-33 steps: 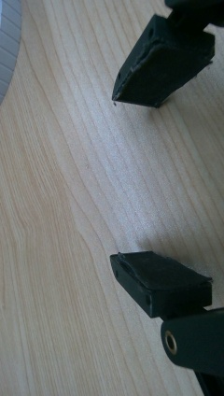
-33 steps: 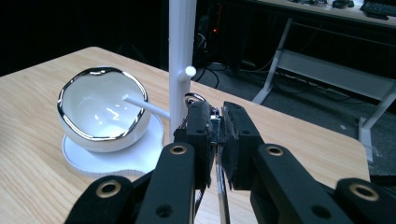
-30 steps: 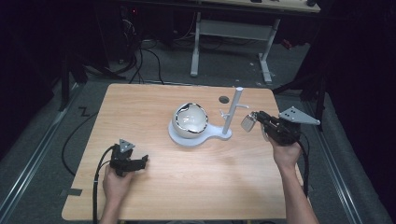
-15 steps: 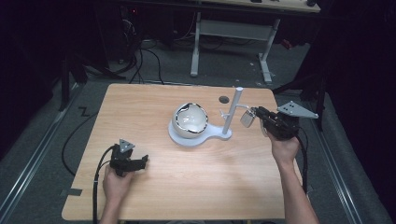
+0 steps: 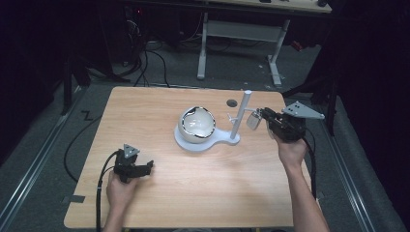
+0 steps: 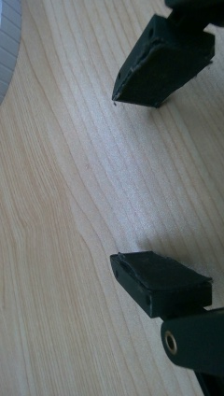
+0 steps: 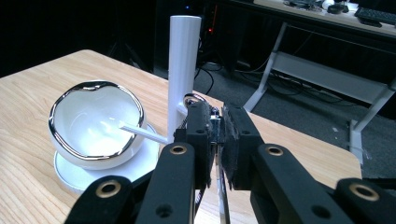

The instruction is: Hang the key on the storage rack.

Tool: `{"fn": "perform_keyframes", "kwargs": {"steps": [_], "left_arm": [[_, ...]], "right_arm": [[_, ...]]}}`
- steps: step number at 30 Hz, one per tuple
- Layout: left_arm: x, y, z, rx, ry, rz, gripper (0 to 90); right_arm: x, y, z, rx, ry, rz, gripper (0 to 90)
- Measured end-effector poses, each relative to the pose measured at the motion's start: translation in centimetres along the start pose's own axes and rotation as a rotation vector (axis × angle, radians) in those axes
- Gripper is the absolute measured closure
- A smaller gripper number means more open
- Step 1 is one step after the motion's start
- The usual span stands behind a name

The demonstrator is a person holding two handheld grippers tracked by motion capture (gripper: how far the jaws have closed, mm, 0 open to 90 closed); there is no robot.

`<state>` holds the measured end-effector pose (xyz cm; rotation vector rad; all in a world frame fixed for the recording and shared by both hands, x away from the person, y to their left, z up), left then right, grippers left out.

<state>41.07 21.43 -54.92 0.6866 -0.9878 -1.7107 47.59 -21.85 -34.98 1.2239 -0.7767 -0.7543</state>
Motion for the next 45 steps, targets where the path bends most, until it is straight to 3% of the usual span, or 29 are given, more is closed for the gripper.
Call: {"fn": "perform_keyframes", "kwargs": {"steps": [17,25,45], "left_arm": [[0.0,0.0,0.0,0.0,0.0,0.0,18.7],[0.0,0.0,0.0,0.0,0.0,0.0,18.7],[0.0,0.0,0.0,0.0,0.0,0.0,18.7]], "right_arm": [[0.0,0.3,-0.6,-0.02,-0.006,0.014,82.1],[-0.8,0.5,-0.8,-0.033,-0.005,0.058,82.0],[-0.6,0.3,-1.1,-0.044,0.03,0.013,81.4]]}}
Point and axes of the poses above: each handheld gripper's, and its own axes: z roughly backward along the jaws, y roughly out of its top, x roughly to its right, the point moved 6 cm from there along -z, roughly forward along the jaws, and after that the axes turned 12 degrees about x, right-handed, at the moved point
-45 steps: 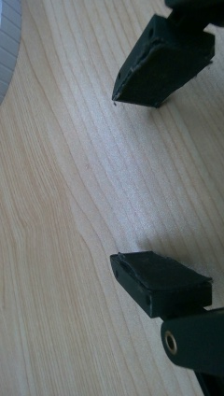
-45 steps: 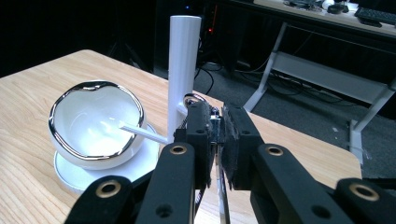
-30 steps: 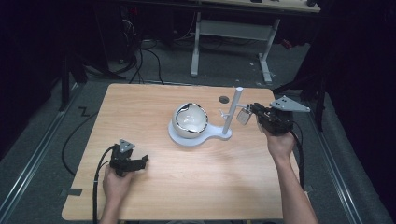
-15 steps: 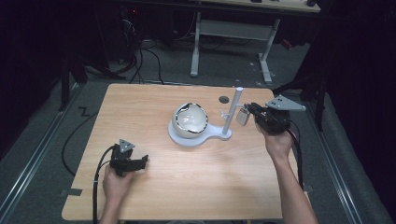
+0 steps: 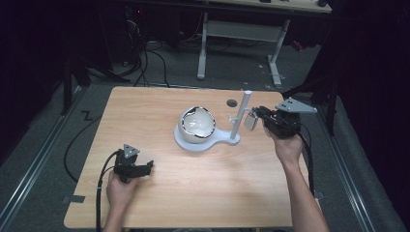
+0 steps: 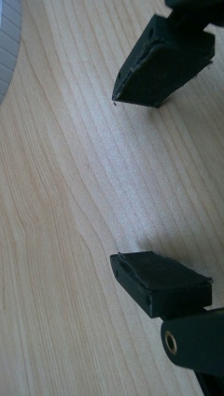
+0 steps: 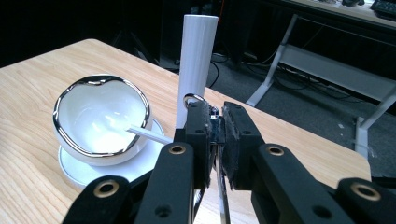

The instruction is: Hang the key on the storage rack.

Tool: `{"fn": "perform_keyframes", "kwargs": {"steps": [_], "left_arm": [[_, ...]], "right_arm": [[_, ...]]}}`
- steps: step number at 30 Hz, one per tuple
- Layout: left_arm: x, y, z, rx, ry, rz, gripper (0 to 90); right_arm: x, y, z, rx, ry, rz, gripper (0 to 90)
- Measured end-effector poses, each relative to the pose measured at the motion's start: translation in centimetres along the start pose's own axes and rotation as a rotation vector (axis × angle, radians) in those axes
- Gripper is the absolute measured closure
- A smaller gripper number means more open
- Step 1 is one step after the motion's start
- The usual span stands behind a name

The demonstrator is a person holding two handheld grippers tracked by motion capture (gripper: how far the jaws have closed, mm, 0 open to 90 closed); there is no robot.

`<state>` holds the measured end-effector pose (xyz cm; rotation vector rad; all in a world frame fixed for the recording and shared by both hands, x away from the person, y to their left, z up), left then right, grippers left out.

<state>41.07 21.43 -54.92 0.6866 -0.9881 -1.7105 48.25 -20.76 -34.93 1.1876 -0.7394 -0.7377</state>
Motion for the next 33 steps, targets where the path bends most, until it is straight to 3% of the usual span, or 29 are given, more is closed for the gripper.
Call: {"fn": "perform_keyframes", "kwargs": {"steps": [6,11,19,28,33], "left_arm": [[0.0,0.0,0.0,0.0,0.0,0.0,18.7],[0.0,0.0,0.0,0.0,0.0,0.0,18.7],[0.0,0.0,0.0,0.0,0.0,0.0,18.7],[0.0,0.0,0.0,0.0,0.0,0.0,18.6],[0.0,0.0,0.0,0.0,0.0,0.0,18.7]], "right_arm": [[-0.1,0.0,0.2,0.004,-0.017,0.032,81.9],[-0.1,0.1,0.1,-0.003,-0.001,0.013,81.8],[-0.4,0.1,0.2,-0.012,-0.001,0.031,81.7],[-1.1,0.1,0.0,-0.024,-0.044,0.116,81.4],[-1.0,-0.2,-0.1,-0.031,-0.033,0.078,78.0]]}}
Point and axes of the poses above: each handheld gripper's, and its own axes: z roughly backward along the jaws, y roughly out of its top, x roughly to its right, the point moved 6 cm from there along -z, roughly forward along the jaws, and after that the axes turned 12 degrees about x, right-handed, at the moved point
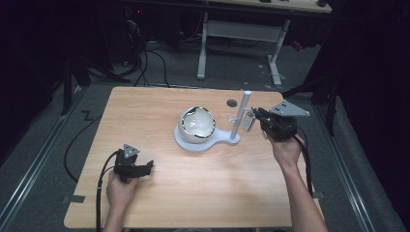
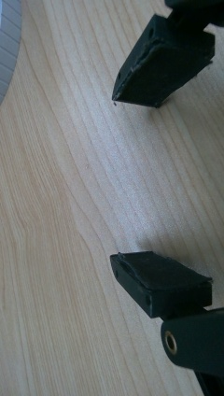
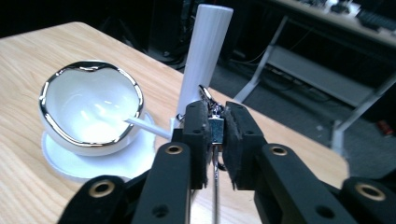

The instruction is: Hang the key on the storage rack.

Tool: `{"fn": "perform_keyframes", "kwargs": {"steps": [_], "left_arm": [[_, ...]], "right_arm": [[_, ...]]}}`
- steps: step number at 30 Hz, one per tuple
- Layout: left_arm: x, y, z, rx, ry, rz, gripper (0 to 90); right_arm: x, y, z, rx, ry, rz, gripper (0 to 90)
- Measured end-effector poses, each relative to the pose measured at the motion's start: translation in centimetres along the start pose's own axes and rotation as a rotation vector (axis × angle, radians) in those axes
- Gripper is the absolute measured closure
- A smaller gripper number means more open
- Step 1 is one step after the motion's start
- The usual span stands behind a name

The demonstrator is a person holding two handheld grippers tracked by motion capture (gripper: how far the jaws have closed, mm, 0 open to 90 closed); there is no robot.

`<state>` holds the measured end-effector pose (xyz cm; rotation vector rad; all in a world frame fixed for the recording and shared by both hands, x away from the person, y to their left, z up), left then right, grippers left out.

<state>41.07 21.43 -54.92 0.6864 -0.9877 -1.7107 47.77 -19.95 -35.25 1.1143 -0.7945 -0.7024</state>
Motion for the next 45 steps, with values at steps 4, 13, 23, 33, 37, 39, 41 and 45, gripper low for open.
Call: {"fn": "perform_keyframes", "kwargs": {"steps": [4,13,23,33,37,39,41,45], "left_arm": [[0.0,0.0,0.0,0.0,0.0,0.0,18.7],[0.0,0.0,0.0,0.0,0.0,0.0,18.7],[0.0,0.0,0.0,0.0,0.0,0.0,18.7],[0.0,0.0,0.0,0.0,0.0,0.0,18.7],[0.0,0.0,0.0,0.0,0.0,0.0,18.7],[0.0,0.0,0.0,0.0,0.0,0.0,18.7],[0.0,0.0,0.0,0.0,0.0,0.0,18.6],[0.0,0.0,0.0,0.0,0.0,0.0,18.7]], "right_arm": [[0.0,-0.2,-0.1,0.0,0.001,-0.01,76.6],[-0.2,-0.4,-0.4,0.018,0.021,-0.036,66.8],[-0.2,0.1,0.8,0.085,0.025,-0.068,74.5],[0.4,-0.4,0.4,0.059,-0.01,-0.095,69.8],[0.4,-0.8,0.7,0.073,-0.01,-0.109,66.3],[0.6,-1.1,0.9,0.076,-0.013,-0.116,64.6],[0.7,-1.3,1.1,0.08,-0.018,-0.12,62.9],[1.2,-1.8,1.8,0.089,-0.026,-0.143,59.9]]}}
Point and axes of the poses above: each handheld gripper's, and its own axes: z roughly backward along the jaws, y roughly out of its top, x roughly to its right, the point moved 6 cm from there along -z, roughly forward along the jaws, and after that the axes turned 12 degrees about x, right-handed, at the moved point
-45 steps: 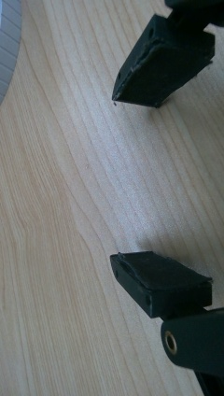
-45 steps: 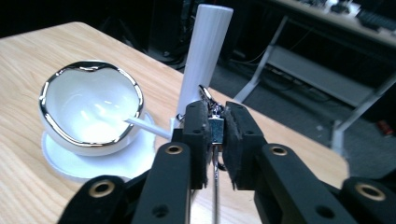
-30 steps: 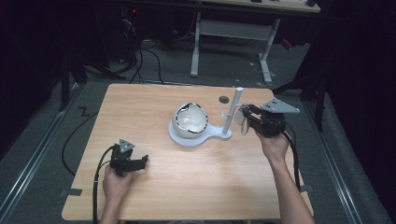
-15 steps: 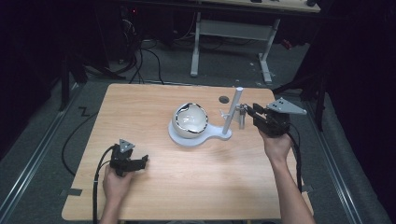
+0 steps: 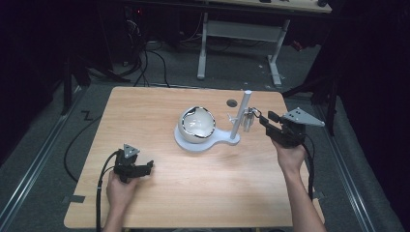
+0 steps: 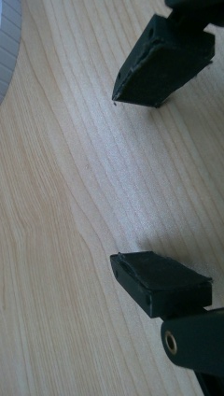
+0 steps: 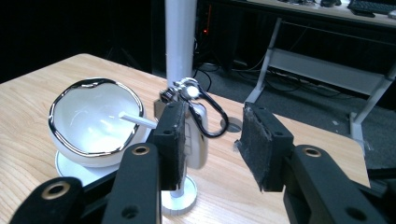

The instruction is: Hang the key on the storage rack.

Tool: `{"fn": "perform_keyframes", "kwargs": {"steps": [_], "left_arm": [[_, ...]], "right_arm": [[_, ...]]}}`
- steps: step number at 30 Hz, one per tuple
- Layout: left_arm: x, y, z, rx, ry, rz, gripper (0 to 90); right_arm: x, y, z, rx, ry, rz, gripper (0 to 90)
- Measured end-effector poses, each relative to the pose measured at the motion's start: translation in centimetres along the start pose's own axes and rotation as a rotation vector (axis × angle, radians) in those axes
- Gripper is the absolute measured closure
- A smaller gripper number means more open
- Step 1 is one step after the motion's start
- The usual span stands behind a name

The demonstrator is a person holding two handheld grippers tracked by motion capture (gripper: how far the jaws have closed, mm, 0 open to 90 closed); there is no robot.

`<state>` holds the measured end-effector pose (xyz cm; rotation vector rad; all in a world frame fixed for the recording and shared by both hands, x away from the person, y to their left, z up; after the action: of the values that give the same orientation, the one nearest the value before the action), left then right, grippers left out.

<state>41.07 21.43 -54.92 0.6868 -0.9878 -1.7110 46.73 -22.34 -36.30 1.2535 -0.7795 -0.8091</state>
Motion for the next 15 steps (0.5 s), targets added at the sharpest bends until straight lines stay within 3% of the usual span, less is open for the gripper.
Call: {"fn": "perform_keyframes", "kwargs": {"steps": [15], "left_arm": [[0.0,0.0,0.0,0.0,0.0,-0.001,18.6]], "right_arm": [[1.4,-1.2,1.8,0.007,-0.025,-0.047,57.1]]}}
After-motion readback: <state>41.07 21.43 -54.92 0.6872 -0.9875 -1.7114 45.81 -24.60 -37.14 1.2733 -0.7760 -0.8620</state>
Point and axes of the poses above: each handheld gripper's, and its own axes: z roughly backward along the jaws, y roughly out of its top, x roughly to its right, the point moved 6 cm from there along -z, roughly forward along the jaws, and after that the axes turned 12 degrees about x, right-handed, at the moved point
